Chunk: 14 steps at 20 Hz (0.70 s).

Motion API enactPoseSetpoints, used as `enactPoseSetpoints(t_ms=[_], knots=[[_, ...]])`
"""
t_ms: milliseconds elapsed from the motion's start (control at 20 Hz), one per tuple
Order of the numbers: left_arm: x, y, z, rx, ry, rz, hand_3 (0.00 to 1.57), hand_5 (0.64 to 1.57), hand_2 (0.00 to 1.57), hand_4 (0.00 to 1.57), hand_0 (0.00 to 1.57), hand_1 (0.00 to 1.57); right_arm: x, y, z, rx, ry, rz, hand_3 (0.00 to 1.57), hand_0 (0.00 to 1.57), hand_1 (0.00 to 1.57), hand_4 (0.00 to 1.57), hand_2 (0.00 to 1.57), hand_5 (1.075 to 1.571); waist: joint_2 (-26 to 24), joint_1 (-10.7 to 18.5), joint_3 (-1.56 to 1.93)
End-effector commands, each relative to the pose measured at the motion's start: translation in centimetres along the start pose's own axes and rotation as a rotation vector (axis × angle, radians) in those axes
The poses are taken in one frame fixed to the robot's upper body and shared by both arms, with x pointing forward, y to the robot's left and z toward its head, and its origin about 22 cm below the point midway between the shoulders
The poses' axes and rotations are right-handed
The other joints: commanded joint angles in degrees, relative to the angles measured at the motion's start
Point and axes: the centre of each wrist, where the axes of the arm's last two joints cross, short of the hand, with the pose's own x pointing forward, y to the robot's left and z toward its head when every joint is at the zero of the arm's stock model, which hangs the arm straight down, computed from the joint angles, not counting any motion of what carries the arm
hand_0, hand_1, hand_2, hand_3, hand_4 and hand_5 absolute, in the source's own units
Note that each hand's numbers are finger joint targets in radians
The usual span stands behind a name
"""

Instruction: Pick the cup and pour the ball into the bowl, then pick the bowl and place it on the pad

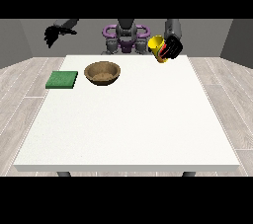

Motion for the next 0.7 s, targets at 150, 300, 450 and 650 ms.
enactPoseSetpoints(t_ms=[150, 300, 450, 650], knots=[[3.7, 0.1, -2.3, 0.016, -0.01, -0.152, 1.57, 1.273, 1.57, 1.57, 1.49, 1.49, 1.1, -2.4, -0.4, 0.024, -0.007, -0.001, 0.0, 0.0, 0.0, 0.0, 0.0, 1.569, 0.6, -0.8, -0.07], [4.8, -0.5, -2.6, 0.026, -0.041, -0.279, 1.57, 1.245, 1.57, 1.51, 1.5, 1.5, -0.2, -2.5, 0.8, 0.023, -0.02, -0.008, 0.0, 0.0, 0.0, 0.0, 0.0, 1.569, 0.3, -1.1, -0.05], [9.7, -2.0, -4.2, 0.042, -0.084, -0.391, 1.57, 1.211, 1.57, 1.57, 1.52, 1.52, -0.3, -1.9, -0.1, 0.049, -0.001, 0.006, 0.0, 0.0, 0.0, 0.0, 0.0, 1.57, -0.6, -2.1, 0.03], [10.8, -3.1, -4.0, -0.004, -0.16, -0.617, 1.57, 1.244, 1.57, 1.57, 1.55, 1.55, -1.1, -1.7, 0.2, 0.014, 0.04, -0.01, 0.0, 0.0, 0.0, 0.0, 0.0, 1.571, -2.8, -2.0, 0.01]])
